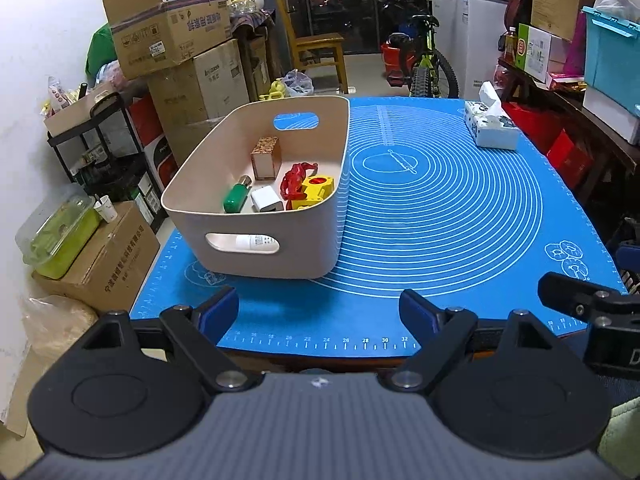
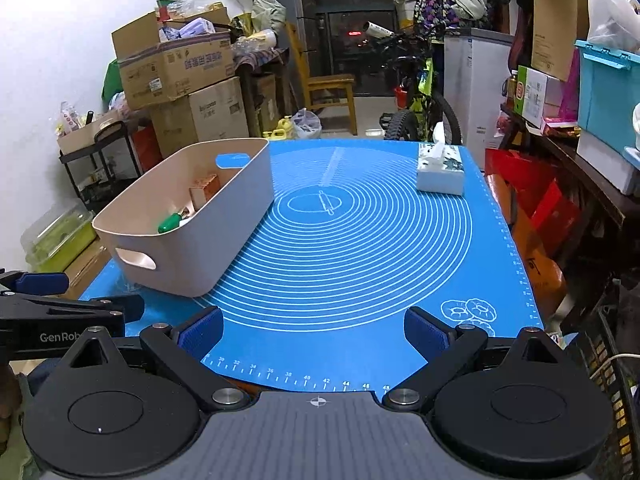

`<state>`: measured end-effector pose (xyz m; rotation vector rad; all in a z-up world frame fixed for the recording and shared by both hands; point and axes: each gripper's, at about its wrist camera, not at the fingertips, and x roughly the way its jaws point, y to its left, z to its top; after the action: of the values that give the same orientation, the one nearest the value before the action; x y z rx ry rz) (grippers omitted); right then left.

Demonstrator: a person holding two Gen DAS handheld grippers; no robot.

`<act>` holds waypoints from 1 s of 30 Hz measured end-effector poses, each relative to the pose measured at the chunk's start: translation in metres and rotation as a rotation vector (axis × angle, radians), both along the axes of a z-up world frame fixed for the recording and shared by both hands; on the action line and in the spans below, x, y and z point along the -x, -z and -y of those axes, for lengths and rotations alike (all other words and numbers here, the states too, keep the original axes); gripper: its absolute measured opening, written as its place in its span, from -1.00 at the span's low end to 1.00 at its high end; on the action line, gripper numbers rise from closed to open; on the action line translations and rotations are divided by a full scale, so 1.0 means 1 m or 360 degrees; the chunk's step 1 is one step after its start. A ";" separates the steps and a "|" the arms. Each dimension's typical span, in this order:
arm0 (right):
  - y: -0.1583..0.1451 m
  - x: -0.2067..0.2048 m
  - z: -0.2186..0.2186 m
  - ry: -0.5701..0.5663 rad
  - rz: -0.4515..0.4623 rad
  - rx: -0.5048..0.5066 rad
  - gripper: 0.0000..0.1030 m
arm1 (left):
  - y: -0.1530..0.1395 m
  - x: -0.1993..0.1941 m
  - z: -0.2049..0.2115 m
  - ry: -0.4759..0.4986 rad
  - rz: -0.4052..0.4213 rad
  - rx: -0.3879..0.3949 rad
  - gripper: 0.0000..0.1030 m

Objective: Organize rigid objects

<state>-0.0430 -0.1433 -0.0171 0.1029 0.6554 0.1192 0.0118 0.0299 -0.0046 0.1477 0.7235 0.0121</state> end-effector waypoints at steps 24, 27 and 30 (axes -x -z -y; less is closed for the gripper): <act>0.002 0.002 0.000 0.0002 -0.0003 0.0029 0.88 | 0.002 -0.004 -0.001 0.0011 -0.0032 0.0035 0.70; 0.002 0.002 0.000 0.0002 -0.0003 0.0029 0.88 | 0.002 -0.005 -0.002 0.0010 -0.0032 0.0036 0.70; 0.002 0.002 0.000 0.0002 -0.0002 0.0031 0.88 | 0.001 -0.005 -0.002 0.0010 -0.0031 0.0036 0.70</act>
<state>-0.0451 -0.1431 -0.0193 0.0846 0.6576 0.1113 0.0168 0.0316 -0.0061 0.1288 0.7421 -0.0037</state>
